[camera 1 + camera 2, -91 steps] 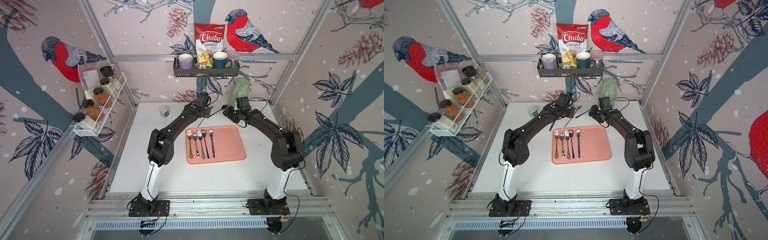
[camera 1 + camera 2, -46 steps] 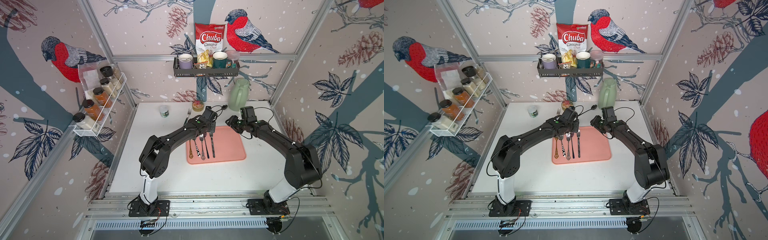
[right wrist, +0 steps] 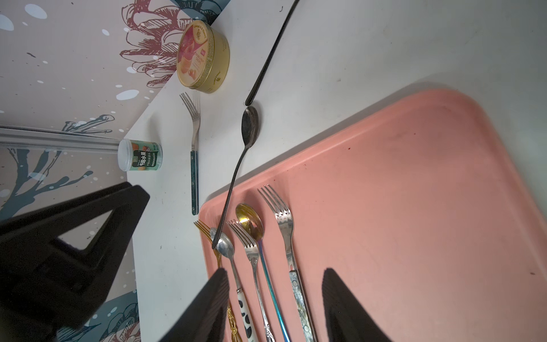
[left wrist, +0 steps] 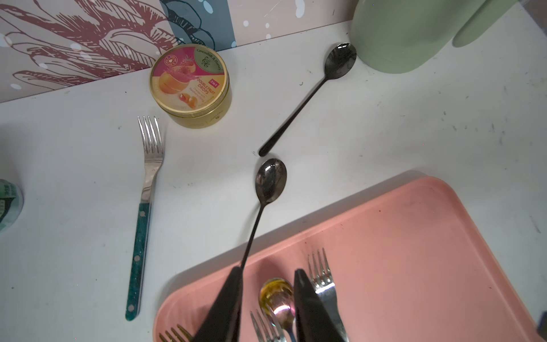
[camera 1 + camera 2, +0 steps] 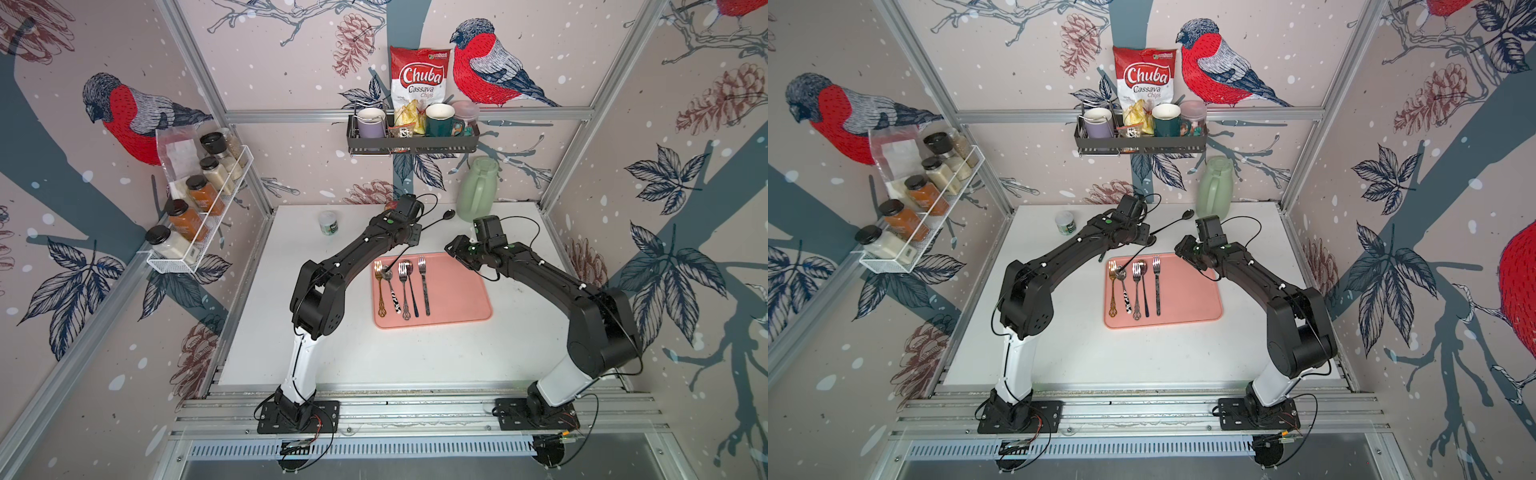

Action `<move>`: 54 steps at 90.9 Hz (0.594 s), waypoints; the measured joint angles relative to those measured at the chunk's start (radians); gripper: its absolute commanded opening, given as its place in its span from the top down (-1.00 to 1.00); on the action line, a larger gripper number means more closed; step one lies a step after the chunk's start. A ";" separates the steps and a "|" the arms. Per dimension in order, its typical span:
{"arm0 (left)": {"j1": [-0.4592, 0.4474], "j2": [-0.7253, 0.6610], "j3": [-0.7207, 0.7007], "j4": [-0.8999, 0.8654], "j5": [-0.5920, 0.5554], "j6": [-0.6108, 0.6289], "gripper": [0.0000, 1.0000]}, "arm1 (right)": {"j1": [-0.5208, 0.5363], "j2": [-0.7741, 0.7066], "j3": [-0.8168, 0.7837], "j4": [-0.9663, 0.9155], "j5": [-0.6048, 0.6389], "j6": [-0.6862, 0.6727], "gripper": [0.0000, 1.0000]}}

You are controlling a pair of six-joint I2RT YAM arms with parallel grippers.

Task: Set the spoon and fork side by side
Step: Pick up the spoon from the center of the board.

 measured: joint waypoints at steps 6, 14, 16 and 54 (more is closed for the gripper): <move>0.020 0.061 0.065 -0.030 0.006 0.019 0.32 | 0.005 0.003 0.000 -0.001 0.003 -0.004 -0.06; 0.036 0.142 0.141 -0.073 0.032 0.033 0.31 | 0.009 0.006 0.000 0.000 0.011 -0.014 -0.06; 0.039 0.161 0.160 -0.084 0.037 0.040 0.31 | 0.010 0.007 0.000 0.000 0.011 -0.014 -0.06; 0.063 0.320 0.267 -0.165 0.117 0.065 0.26 | 0.015 0.011 -0.015 -0.002 0.035 -0.018 -0.06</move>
